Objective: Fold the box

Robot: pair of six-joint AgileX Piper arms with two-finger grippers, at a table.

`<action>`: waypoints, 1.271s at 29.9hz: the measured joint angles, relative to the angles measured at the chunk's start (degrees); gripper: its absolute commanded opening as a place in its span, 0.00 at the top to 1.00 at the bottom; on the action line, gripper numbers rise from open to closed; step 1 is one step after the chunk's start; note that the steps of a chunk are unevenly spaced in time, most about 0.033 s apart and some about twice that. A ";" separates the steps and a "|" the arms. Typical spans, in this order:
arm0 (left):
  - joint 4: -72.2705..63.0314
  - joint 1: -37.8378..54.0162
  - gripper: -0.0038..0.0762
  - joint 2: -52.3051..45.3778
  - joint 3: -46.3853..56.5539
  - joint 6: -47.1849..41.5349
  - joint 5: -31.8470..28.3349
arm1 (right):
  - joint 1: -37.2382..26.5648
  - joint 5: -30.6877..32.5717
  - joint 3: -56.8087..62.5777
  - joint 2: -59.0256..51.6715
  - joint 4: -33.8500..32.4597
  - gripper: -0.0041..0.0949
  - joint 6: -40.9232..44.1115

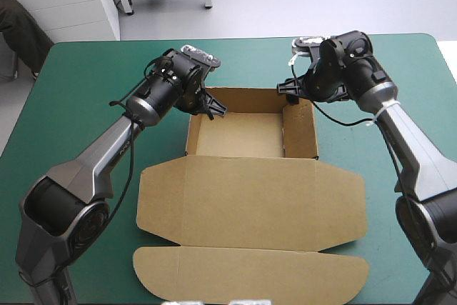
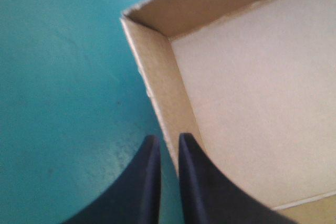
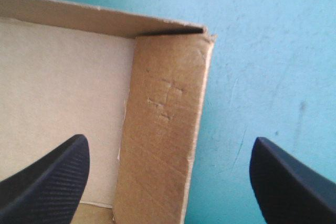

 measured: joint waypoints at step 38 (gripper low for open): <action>-1.23 0.00 0.96 -69.94 57.41 -4.60 -3.61 | -0.57 -9.03 18.96 -5.02 0.59 0.18 7.26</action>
